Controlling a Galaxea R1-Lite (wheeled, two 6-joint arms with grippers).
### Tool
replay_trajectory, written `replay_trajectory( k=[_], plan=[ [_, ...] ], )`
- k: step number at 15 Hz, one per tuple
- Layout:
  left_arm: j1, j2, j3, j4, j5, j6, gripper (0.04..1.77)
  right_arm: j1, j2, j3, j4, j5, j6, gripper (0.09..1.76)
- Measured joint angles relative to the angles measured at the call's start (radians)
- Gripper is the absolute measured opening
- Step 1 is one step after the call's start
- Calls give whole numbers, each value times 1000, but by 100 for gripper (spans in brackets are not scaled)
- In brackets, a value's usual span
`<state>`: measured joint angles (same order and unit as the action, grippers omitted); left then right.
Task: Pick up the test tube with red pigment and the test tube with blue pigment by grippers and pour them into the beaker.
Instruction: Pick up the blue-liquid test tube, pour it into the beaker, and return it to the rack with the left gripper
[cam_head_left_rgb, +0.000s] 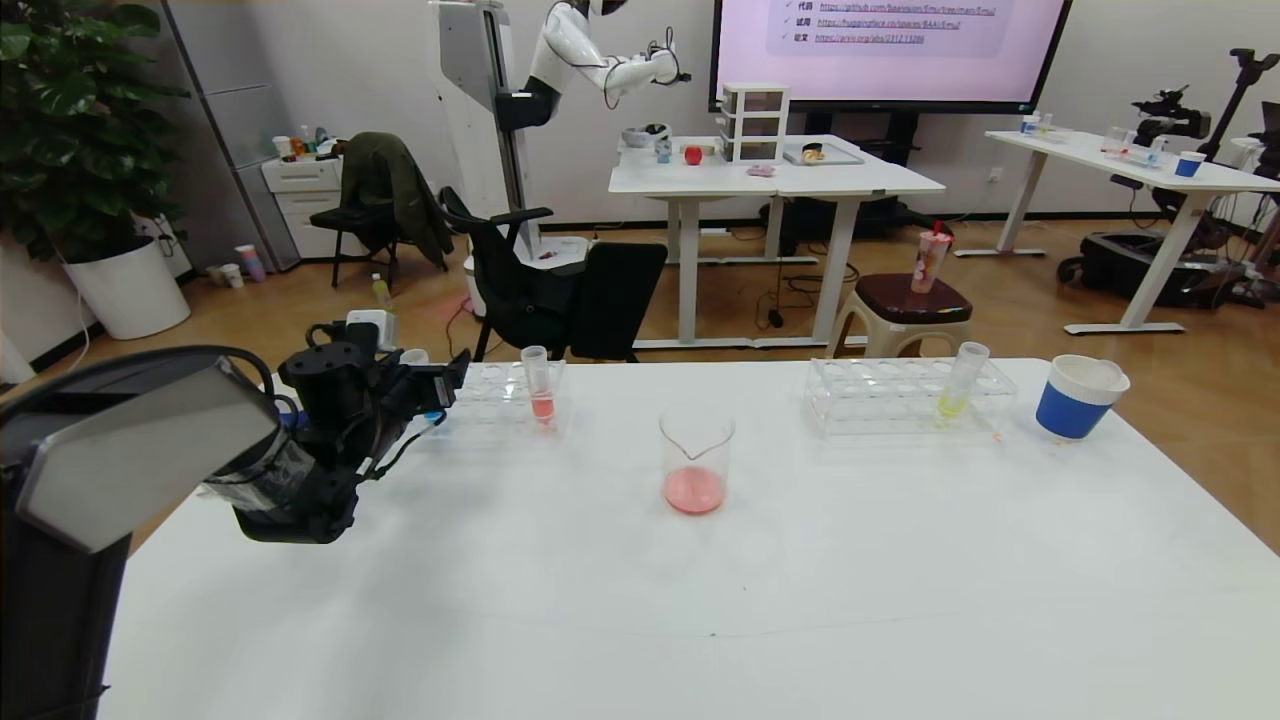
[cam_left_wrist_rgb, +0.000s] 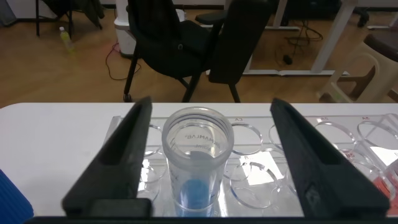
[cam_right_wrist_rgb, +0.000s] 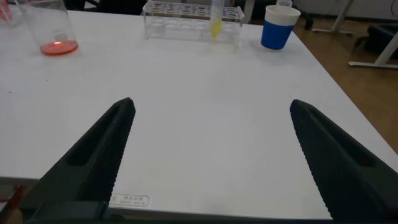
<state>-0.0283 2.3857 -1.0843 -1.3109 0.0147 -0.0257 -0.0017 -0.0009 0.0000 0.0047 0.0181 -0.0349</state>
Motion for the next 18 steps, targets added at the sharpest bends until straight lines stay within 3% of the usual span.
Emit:
replay_trajectory(
  k=[1, 2, 3, 5, 10, 15, 18],
  plan=[
    [-1, 0, 0, 0, 0, 0, 104, 0, 0, 0, 0, 0, 0, 174],
    [-2, 0, 0, 0, 4, 1, 57, 0, 0, 0, 0, 0, 0, 174],
    [1, 1, 0, 1, 1, 1, 38, 1, 0, 0, 0, -1, -1, 174],
    [-2, 1, 0, 1, 1, 0, 57, 1, 0, 0, 0, -1, 0, 174],
    [-2, -9, -24, 21, 1, 1, 53, 0, 0, 0, 0, 0, 0, 174],
    [-8, -130, -141, 283, -2, 4, 53, 0, 0, 0, 0, 0, 0, 174],
    [-34, -199, -195, 366, -3, 4, 53, 0, 0, 0, 0, 0, 0, 174]
  ],
)
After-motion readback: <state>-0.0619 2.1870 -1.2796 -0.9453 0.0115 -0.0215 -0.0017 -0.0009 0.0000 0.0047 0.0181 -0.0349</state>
